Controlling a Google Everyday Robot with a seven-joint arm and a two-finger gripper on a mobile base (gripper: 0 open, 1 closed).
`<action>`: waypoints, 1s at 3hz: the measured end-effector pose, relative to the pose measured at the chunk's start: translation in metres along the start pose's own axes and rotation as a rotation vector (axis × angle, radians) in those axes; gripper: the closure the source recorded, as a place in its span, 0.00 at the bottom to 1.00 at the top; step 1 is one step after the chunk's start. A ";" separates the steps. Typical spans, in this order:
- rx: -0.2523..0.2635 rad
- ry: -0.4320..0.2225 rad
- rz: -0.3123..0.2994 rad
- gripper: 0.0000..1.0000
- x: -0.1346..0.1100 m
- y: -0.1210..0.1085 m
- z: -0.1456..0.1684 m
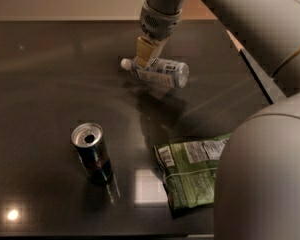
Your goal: Place blue plastic bottle upright
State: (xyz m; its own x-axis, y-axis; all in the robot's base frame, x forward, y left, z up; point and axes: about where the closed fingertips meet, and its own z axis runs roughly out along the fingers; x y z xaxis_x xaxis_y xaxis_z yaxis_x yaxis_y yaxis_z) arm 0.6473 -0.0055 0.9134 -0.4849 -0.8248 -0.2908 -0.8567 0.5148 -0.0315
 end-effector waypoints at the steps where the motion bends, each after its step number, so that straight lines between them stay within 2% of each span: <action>1: 0.005 -0.075 0.000 1.00 0.002 -0.003 -0.019; 2: -0.008 -0.149 0.001 1.00 0.006 -0.007 -0.030; 3: -0.038 -0.221 0.000 0.91 0.011 -0.009 -0.032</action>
Offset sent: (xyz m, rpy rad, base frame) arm -0.0051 -0.0315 0.0422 0.2221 -0.1030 0.0106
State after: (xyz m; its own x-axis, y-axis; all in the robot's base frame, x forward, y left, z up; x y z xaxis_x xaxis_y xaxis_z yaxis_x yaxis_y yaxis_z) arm 0.6441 -0.0269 0.9410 -0.4383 -0.7515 -0.4931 -0.8649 0.5020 0.0038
